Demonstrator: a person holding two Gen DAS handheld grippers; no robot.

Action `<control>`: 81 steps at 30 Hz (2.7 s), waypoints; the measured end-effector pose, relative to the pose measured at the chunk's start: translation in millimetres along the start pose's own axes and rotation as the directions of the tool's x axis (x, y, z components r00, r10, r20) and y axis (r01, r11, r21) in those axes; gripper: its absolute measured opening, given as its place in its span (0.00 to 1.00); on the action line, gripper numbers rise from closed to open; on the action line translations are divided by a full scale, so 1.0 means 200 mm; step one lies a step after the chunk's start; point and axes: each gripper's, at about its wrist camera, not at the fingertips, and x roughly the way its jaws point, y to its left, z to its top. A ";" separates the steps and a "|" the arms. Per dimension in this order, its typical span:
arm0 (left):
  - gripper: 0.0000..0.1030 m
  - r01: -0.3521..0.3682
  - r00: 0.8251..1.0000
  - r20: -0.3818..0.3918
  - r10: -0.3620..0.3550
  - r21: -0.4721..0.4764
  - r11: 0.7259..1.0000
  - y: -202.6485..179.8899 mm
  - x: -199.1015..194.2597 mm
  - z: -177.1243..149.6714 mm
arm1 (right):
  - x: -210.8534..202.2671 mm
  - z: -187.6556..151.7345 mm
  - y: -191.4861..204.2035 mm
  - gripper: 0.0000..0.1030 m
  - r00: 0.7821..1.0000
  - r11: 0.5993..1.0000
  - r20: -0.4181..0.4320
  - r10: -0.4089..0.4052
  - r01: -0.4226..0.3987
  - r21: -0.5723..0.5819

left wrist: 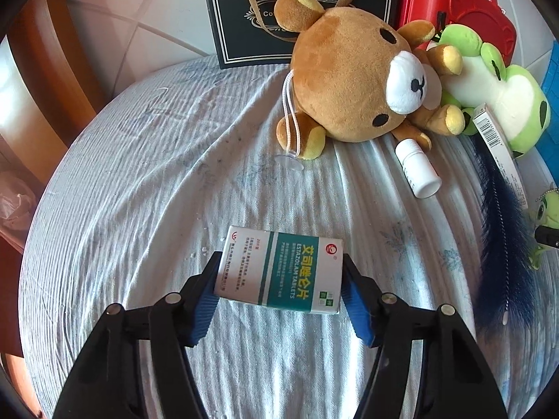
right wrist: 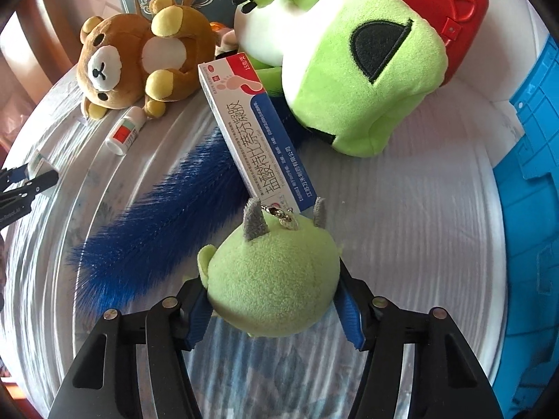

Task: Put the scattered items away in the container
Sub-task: 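Grasp the teal-white box with left gripper while right gripper grasps green one-eyed plush, then carry the teal box in the left tool and green plush in the right tool to the bin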

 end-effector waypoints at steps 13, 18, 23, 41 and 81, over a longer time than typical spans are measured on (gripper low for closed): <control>0.61 -0.010 1.000 0.020 0.010 -0.011 1.000 -0.04 -0.32 -0.17 | -0.24 -0.30 -0.02 0.58 0.999 1.000 0.033 0.030 -0.030 -0.001; 0.61 -0.014 0.999 0.033 0.015 -0.009 1.000 -0.09 -0.49 -0.24 | -0.37 -0.41 -0.06 0.58 0.997 0.999 0.055 0.045 -0.046 0.010; 0.61 -0.021 0.997 0.068 0.022 -0.014 1.000 -0.16 -0.71 -0.28 | -0.51 -0.49 -0.10 0.58 0.995 0.998 0.080 0.055 -0.057 0.014; 0.61 -0.011 0.988 0.155 0.016 -0.032 0.999 -0.56 -1.31 -0.36 | -1.16 -0.79 -0.23 0.58 0.977 0.994 0.192 0.090 -0.075 -0.085; 0.61 0.085 0.907 0.401 -0.129 0.124 0.989 -1.69 -2.27 -0.05 | -2.13 -1.00 -1.10 0.58 0.879 0.994 0.465 0.103 -0.112 -0.009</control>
